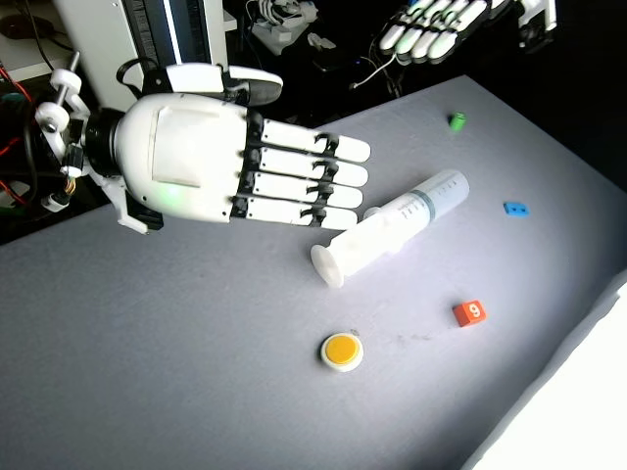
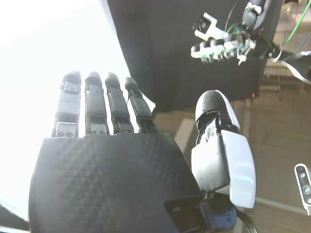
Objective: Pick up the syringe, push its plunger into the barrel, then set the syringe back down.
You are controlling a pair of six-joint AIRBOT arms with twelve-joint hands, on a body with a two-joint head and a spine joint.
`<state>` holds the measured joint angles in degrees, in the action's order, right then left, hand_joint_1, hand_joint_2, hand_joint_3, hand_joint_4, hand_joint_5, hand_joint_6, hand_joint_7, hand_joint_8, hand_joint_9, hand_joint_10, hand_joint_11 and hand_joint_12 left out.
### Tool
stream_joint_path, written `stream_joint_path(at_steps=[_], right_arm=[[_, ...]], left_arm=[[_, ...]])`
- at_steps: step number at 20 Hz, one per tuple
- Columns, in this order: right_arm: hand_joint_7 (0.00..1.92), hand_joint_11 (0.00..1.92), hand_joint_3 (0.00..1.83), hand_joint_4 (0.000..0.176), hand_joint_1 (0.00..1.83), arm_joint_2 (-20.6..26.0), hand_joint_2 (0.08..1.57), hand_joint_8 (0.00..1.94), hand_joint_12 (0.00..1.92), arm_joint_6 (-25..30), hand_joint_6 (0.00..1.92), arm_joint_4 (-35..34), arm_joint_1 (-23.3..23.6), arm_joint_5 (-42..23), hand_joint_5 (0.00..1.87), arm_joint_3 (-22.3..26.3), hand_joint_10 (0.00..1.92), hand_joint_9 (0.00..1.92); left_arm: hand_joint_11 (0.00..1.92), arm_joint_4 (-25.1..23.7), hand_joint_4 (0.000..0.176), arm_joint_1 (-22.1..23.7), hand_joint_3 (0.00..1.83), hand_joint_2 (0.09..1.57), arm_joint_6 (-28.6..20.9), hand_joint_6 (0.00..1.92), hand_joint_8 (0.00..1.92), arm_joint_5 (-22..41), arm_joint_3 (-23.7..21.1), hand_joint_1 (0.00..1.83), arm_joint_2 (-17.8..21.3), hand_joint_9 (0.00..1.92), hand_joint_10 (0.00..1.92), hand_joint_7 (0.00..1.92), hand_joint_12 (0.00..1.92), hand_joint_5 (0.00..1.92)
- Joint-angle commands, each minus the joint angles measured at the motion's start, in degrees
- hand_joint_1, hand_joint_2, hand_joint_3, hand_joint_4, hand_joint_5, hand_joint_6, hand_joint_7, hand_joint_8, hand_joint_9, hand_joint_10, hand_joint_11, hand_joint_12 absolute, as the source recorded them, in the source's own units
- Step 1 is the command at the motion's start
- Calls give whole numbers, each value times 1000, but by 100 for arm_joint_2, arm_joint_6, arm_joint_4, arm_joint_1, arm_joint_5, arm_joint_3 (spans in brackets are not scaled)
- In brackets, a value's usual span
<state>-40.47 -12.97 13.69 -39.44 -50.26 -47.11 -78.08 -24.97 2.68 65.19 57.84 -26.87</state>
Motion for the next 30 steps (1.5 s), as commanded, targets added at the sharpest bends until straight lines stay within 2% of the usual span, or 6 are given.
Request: stream_joint_path(at_steps=[1, 4, 10, 15, 22, 30], right_arm=[[0, 0, 14, 0, 0, 19, 1206, 0, 0, 9, 0, -148, 45, -735, 0, 21, 0, 0], [0, 0, 12, 0, 0, 18, 1207, 0, 0, 4, 6, -148, 27, -756, 13, 22, 0, 0], [0, 0, 8, 0, 0, 15, 1204, 0, 0, 4, 2, -149, -31, -796, 5, 20, 0, 0], [0, 0, 12, 0, 0, 16, 1218, 0, 0, 4, 6, -150, -48, -852, 15, 19, 0, 0], [0, 0, 9, 0, 0, 17, 1223, 0, 0, 4, 0, -150, -59, -877, 0, 18, 0, 0], [0, 0, 7, 0, 0, 16, 1229, 0, 0, 4, 5, -150, -76, -920, 16, 18, 0, 0]], left_arm=[[0, 729, 0, 113, 0, 893, -5, 0, 0, -311, -48, 876, 31, 0, 0, 0, 215, 0], [0, 1058, 0, 279, 0, 814, -171, 0, 0, -1407, -388, 873, 60, 0, 0, 0, 430, 0], [0, 2468, 0, 228, 3, 877, -171, 0, 0, -4425, -1339, 832, 139, 0, 0, 0, 353, 0], [0, 3617, 0, 148, 3, 883, -171, 0, 0, -6047, -1872, 879, 112, 0, 0, 0, 337, 0], [0, 5182, 0, 86, 9, 896, -173, 0, 0, -7590, -2043, 881, -120, 0, 0, 0, 374, 0], [0, 5201, 0, -93, 0, 883, -174, 0, 0, -7819, -1221, 875, -1108, 0, 0, 0, 426, 0]])
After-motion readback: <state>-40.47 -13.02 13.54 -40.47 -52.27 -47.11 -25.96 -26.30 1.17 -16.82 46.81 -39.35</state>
